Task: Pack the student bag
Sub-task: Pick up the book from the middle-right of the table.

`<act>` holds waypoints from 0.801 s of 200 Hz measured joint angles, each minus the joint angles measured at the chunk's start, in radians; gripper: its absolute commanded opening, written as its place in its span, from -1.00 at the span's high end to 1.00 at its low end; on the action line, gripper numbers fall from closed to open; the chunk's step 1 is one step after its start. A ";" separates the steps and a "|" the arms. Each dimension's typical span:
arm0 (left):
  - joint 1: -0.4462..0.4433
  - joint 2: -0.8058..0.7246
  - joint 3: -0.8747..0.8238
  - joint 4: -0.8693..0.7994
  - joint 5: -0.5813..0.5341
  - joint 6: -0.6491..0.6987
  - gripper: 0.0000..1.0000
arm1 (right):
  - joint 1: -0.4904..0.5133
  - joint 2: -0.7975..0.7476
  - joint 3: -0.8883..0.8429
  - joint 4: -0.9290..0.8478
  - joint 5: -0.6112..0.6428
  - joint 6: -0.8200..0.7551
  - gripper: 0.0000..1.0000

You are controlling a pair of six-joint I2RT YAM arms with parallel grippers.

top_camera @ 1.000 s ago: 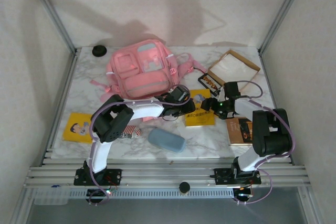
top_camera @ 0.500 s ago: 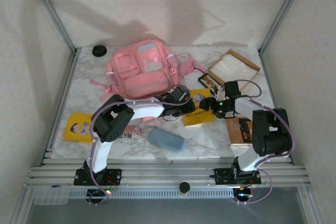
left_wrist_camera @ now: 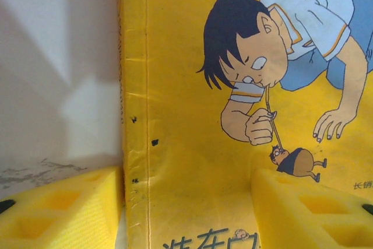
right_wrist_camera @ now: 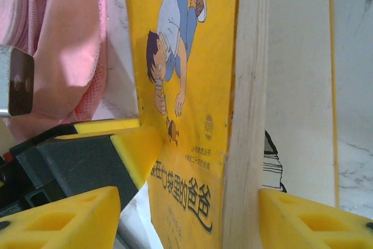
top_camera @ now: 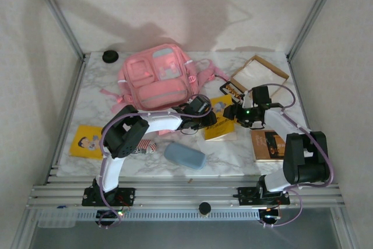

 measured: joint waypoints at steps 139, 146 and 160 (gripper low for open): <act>-0.003 0.001 0.002 -0.003 -0.006 0.000 -0.15 | 0.000 -0.005 0.051 -0.093 0.046 -0.051 0.68; -0.004 0.001 0.004 -0.006 -0.007 0.001 -0.15 | 0.000 -0.003 0.052 -0.094 0.051 -0.054 0.73; -0.004 0.001 0.007 -0.011 -0.007 0.001 -0.15 | 0.000 -0.001 0.054 -0.094 0.058 -0.053 0.76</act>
